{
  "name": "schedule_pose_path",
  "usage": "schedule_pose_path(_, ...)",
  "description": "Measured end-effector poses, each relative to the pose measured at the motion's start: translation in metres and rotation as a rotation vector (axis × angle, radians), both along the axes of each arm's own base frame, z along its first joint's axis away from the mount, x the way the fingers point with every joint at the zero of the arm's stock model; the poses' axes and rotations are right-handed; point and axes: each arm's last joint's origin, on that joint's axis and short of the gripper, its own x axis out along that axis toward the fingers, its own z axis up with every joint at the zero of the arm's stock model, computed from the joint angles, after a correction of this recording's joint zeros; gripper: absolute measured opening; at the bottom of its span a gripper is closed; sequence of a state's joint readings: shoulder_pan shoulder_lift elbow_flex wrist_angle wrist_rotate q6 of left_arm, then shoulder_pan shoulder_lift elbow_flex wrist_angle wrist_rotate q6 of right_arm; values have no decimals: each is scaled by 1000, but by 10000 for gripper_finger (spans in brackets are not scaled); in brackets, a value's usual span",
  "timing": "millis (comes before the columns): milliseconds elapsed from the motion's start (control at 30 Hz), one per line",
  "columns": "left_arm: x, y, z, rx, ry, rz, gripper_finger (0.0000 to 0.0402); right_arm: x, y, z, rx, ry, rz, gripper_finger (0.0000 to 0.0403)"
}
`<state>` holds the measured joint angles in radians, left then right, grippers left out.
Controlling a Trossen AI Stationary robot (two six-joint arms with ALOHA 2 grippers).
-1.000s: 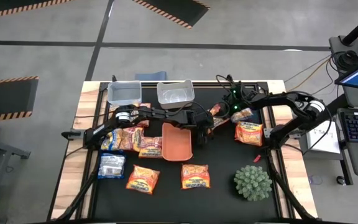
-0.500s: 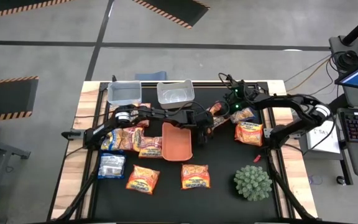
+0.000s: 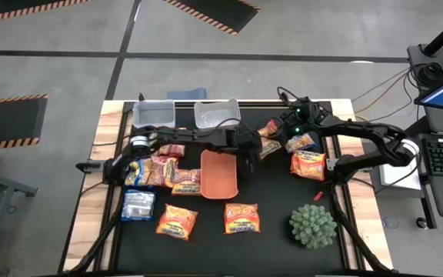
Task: Sort Maruchan noodles
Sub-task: Put the orange bag into the white bin
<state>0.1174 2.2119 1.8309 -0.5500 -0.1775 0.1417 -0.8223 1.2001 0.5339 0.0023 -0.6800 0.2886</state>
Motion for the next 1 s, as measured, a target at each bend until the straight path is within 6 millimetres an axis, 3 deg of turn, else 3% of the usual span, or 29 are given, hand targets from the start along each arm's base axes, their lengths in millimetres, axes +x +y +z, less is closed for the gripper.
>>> schedule_pose_path(267, -38, -5, 81, 61, -84, -63, 0, -1, 2, 8, -34, -33, -6, 61)
schedule_pose_path(367, -54, -7, 101, 74, -144, -70, 0, -1, 2, 14, -44, -57, -26, 61)
schedule_pose_path(467, -71, -11, 108, 80, -199, -72, 0, -2, 4, 18, -51, -60, -57, 61)
schedule_pose_path(700, -123, -16, 93, 97, -259, -79, 0, 0, 16, 32, -63, -99, -66, 61)
schedule_pose_path(1000, -195, -12, 92, 182, -393, -77, 0, 9, 30, 48, -51, -103, -220, 61)
